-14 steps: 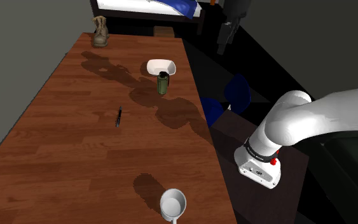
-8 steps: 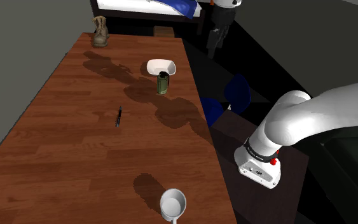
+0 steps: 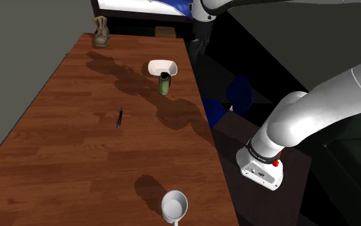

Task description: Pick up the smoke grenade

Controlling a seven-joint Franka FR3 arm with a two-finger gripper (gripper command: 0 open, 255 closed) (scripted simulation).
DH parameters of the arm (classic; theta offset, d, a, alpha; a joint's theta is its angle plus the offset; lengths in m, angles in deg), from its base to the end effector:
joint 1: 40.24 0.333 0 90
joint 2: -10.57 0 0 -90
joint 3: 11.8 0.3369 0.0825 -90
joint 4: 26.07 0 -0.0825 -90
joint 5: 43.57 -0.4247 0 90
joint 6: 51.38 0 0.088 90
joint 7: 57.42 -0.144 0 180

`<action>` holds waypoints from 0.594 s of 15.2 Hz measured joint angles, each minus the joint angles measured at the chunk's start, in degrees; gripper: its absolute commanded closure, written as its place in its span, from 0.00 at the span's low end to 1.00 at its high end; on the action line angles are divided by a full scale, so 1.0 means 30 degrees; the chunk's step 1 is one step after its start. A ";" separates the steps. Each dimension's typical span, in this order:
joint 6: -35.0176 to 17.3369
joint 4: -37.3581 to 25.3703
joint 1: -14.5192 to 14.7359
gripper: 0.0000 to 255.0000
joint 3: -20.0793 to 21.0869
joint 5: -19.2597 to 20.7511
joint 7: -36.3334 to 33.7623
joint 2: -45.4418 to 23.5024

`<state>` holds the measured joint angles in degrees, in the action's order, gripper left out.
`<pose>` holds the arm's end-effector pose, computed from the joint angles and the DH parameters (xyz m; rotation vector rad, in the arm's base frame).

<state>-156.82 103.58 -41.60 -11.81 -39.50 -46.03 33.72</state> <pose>0.4591 -0.0192 0.4884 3.0611 0.2986 -0.0399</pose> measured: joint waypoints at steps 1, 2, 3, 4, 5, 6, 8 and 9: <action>-0.0569 -0.0033 0.0019 0.00 0.0000 -0.0024 -0.0013 -0.0633; -0.1000 -0.0281 -0.0045 0.00 -0.0133 0.0005 0.0172 -0.1310; -0.1419 -0.0483 -0.0037 0.00 -0.0147 -0.0016 0.0191 -0.1943; -0.1772 -0.0700 -0.0052 0.00 -0.0198 -0.0032 0.0276 -0.2518; -0.2022 -0.1170 -0.0108 0.00 -0.0308 -0.0033 0.0464 -0.3241; -0.2524 -0.1395 -0.0107 0.00 -0.0326 -0.0053 0.0481 -0.3994; -0.3335 -0.1988 -0.0136 0.00 -0.0398 -0.0096 0.0628 -0.5425; -0.3609 -0.2526 -0.0154 0.00 -0.0435 -0.0136 0.0726 -0.6237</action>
<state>-167.65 96.00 -42.06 -13.12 -39.91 -43.85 15.01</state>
